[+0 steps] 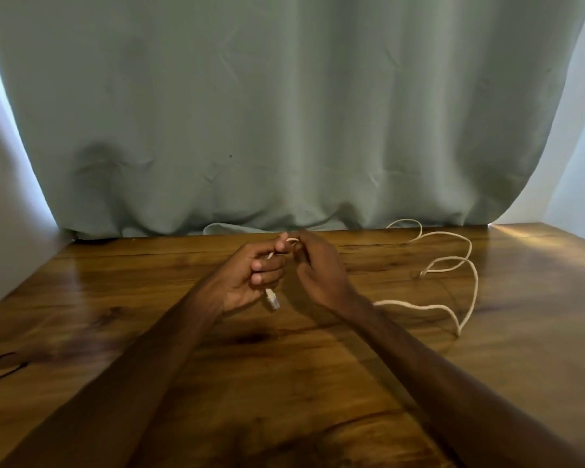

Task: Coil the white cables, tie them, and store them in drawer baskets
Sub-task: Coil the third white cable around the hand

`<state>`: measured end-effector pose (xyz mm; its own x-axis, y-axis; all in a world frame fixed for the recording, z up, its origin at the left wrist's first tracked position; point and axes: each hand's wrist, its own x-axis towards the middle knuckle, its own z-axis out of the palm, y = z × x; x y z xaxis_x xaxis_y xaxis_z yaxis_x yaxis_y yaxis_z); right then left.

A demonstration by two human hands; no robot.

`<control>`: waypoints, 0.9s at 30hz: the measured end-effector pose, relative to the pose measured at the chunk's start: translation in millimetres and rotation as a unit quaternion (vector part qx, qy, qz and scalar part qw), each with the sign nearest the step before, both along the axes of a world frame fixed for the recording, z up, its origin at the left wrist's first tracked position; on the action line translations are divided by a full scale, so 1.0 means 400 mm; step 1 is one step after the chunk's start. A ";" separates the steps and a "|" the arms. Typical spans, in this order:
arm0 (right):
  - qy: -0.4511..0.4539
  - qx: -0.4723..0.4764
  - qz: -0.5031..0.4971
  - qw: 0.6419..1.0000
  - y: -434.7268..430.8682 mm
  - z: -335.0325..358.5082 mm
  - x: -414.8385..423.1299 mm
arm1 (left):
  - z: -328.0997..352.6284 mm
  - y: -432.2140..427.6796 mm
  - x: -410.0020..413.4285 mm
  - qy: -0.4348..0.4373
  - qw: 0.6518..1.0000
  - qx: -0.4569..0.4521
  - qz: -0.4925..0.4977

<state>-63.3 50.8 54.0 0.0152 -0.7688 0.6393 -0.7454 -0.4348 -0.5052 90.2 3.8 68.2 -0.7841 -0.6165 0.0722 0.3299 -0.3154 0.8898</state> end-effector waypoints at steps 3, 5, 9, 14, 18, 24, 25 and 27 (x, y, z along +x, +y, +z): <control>-0.036 -0.012 -0.004 0.999 -0.016 -0.009 -0.022 | 0.006 0.000 -0.002 0.037 0.999 0.022 0.009; -0.065 0.003 0.004 0.998 -0.014 -0.006 -0.028 | 0.008 0.005 -0.009 0.052 0.998 0.028 0.024; -0.103 0.057 0.021 0.993 -0.018 -0.023 -0.053 | 0.002 0.020 -0.026 0.083 0.995 0.039 0.047; -0.115 0.104 0.006 0.988 -0.029 -0.062 -0.077 | -0.003 0.024 -0.035 0.099 0.994 0.032 0.032; -0.079 0.120 0.021 0.989 -0.043 -0.082 -0.082 | -0.016 0.014 -0.036 0.103 0.994 0.024 -0.026; 0.037 0.120 0.075 0.989 -0.040 -0.089 -0.064 | -0.036 -0.004 -0.042 0.117 0.991 0.017 -0.054; 0.044 0.114 0.075 0.990 -0.038 -0.092 -0.062 | -0.037 -0.005 -0.040 0.115 0.992 0.015 -0.057; 0.038 0.093 0.071 0.992 -0.046 -0.100 -0.065 | -0.035 -0.005 -0.037 0.102 0.993 0.013 -0.059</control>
<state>-89.2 32.4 14.0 0.1733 -0.8605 0.4791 -0.7223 -0.4418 -0.5321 75.4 1.7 54.1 -0.8216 -0.5249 0.2224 0.4622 -0.3847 0.7990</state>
